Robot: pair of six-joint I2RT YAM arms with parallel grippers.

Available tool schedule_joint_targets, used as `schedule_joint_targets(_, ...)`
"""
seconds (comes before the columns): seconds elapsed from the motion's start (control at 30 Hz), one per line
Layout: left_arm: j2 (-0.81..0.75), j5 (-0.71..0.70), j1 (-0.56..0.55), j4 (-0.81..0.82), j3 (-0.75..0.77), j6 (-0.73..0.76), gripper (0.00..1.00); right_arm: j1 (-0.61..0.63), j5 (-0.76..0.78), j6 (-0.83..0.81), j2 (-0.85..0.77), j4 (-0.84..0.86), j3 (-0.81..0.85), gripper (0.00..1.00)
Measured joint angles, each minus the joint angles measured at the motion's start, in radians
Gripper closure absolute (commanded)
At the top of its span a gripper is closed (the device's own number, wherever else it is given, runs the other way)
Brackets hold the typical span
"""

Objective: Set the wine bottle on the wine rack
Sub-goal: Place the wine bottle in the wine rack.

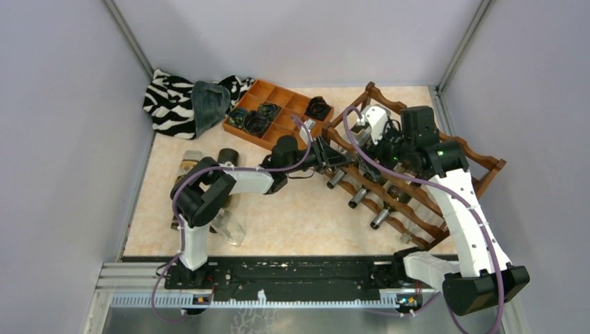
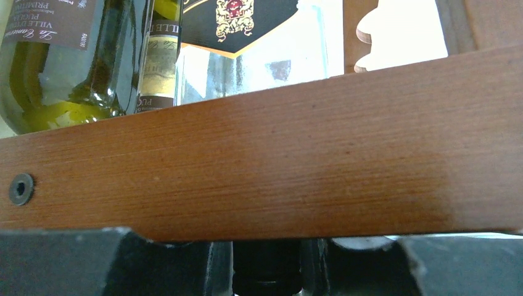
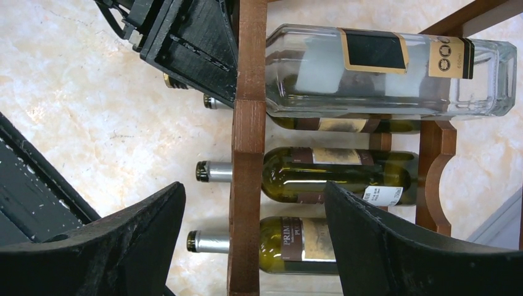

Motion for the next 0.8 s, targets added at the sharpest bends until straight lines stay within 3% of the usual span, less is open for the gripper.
schedule_joint_targets(0.23,0.018,0.000,-0.001,-0.008,0.027,-0.010,0.95,0.000,-0.001,0.000,0.000,0.006,0.000,0.19)
schedule_joint_targets(0.8,0.018,-0.021,-0.009,-0.090,0.076,0.015,0.56,0.000,-0.001,0.001,0.000,0.011,0.000,0.18)
